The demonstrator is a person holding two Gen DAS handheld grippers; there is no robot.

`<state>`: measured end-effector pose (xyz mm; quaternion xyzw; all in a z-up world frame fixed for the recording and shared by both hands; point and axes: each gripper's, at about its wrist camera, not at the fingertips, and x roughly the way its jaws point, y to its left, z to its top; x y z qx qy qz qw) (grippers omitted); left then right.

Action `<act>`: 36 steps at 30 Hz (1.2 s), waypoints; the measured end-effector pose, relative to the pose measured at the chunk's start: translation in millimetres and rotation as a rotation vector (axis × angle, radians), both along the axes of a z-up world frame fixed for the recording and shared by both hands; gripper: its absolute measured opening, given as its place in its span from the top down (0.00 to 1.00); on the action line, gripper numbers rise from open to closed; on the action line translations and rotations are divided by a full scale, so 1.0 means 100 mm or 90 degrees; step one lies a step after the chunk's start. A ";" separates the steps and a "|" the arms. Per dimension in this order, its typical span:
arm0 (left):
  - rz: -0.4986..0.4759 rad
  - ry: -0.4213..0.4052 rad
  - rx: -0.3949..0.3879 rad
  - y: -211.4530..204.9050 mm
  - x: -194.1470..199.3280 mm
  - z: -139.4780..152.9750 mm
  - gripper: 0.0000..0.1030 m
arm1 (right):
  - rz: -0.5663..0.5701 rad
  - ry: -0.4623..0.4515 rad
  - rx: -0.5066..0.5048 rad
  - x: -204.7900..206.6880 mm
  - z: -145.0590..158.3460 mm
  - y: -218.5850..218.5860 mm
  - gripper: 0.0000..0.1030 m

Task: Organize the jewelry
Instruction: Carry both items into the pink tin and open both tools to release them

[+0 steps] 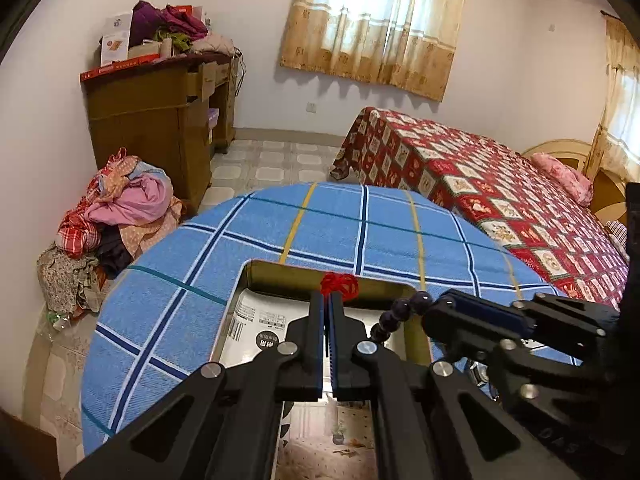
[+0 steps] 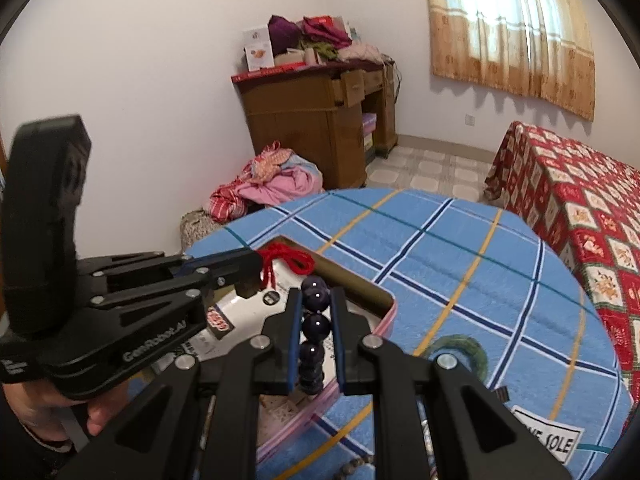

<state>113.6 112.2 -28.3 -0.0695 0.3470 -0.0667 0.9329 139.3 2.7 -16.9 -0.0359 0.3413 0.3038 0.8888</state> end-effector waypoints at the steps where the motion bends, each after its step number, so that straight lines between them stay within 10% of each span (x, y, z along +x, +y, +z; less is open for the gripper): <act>1: -0.002 0.004 0.006 -0.01 0.02 -0.02 0.99 | -0.001 0.004 -0.005 0.02 -0.03 0.01 0.84; 13: 0.027 0.046 -0.001 0.15 0.05 -0.15 0.96 | -0.028 0.019 -0.035 0.11 -0.18 -0.01 0.84; 21: 0.063 0.029 -0.003 0.24 -0.03 -0.09 0.39 | -0.047 0.014 -0.037 0.10 -0.18 -0.05 0.76; 36: 0.115 0.021 -0.004 0.41 -0.12 -0.07 0.38 | -0.068 0.009 -0.056 -0.11 -0.22 -0.11 0.65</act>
